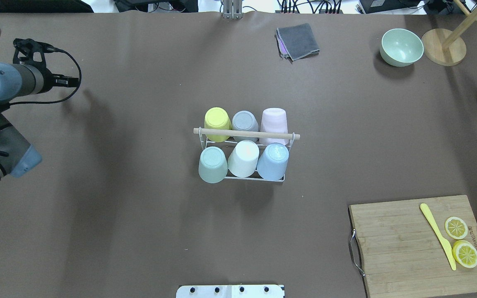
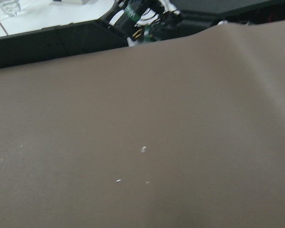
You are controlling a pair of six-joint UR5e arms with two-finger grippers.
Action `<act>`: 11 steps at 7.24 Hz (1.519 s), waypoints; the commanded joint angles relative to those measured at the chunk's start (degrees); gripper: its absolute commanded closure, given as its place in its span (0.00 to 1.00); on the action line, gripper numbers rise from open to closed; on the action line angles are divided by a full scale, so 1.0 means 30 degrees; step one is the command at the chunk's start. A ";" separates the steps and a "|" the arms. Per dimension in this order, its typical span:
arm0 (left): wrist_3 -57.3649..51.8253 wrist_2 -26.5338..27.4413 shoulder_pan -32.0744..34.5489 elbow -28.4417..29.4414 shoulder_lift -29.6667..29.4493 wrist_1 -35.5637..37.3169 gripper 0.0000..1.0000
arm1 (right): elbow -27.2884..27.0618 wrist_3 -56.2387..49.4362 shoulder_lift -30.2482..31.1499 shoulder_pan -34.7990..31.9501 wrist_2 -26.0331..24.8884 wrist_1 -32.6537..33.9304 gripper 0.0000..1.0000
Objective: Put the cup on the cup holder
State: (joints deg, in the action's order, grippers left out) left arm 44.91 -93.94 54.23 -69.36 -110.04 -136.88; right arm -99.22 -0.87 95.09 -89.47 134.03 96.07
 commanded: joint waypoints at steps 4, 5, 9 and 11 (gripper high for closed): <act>-0.5641 -0.3280 0.4034 -0.0961 0.0088 0.5131 0.02 | -0.0150 -0.0032 0.0206 -0.0089 0.0031 0.0000 0.00; -0.7075 -0.3752 0.4710 -0.1282 0.0379 0.5719 0.02 | -0.0121 -0.0032 0.0237 -0.0147 0.0002 0.0000 0.00; -1.2641 -0.6564 0.7845 -0.1609 0.0967 0.9380 0.02 | -0.0120 0.0026 0.0295 -0.0148 0.0207 0.0175 0.00; -1.6620 -0.7560 0.9572 -0.1550 0.1201 1.1954 0.02 | -0.0062 0.0085 0.0237 -0.0148 0.0120 0.0234 0.00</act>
State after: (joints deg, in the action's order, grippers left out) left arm 2.51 -114.64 79.77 -74.11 -106.83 -105.45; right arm -99.53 -0.74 95.93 -89.91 134.52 96.67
